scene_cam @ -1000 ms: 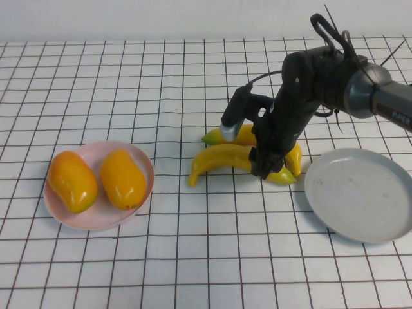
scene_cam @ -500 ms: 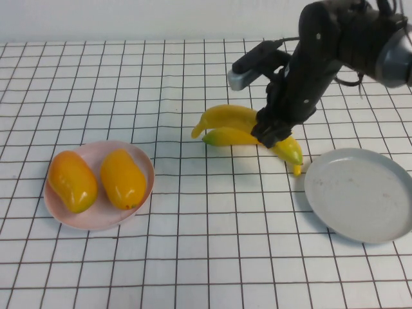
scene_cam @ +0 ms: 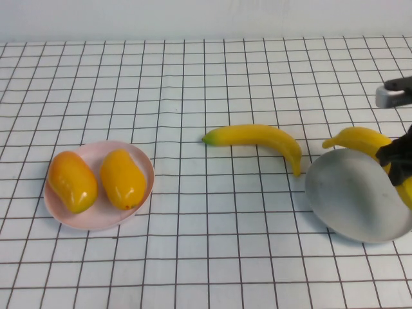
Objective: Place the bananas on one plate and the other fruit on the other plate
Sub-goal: Put another type of fruit in the right plate
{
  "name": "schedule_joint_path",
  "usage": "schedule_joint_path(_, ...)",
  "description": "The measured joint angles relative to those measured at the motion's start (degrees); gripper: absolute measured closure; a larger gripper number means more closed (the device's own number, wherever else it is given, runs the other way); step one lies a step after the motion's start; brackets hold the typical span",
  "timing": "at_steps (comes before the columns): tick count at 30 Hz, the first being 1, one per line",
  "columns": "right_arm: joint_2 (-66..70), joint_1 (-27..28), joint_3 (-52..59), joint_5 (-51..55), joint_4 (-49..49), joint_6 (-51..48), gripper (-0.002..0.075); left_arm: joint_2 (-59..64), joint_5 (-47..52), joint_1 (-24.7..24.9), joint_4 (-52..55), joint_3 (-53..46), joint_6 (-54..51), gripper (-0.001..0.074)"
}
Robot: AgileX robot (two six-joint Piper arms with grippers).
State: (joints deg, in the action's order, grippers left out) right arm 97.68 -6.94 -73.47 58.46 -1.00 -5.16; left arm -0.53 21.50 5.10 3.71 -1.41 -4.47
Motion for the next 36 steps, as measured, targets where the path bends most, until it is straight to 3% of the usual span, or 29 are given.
schedule_joint_path(9,4.92,1.85,3.38,-9.37,0.10,-0.62,0.0415,0.00,0.00,0.00,0.00,0.00,0.00,0.0739)
schedule_joint_path(15,7.05,1.85,2.89,-11.74,-0.14,-0.65,0.0270,0.00,0.00,0.00,0.00,0.00,0.00,0.0739)
schedule_joint_path(19,7.05,1.47,-2.33,-6.23,0.08,-0.75,0.0274,0.00,0.00,0.00,0.00,0.00,0.00,0.0739)
schedule_joint_path(28,8.36,-7.90,-17.04,-4.24,-4.23,-15.01,0.0301,0.00,0.00,0.00,0.00,0.00,0.00,0.0739)
schedule_joint_path(36,21.70,-14.90,-29.45,-3.51,-3.78,-22.96,0.0302,0.00,0.00,0.00,0.00,0.00,0.00,0.0739)
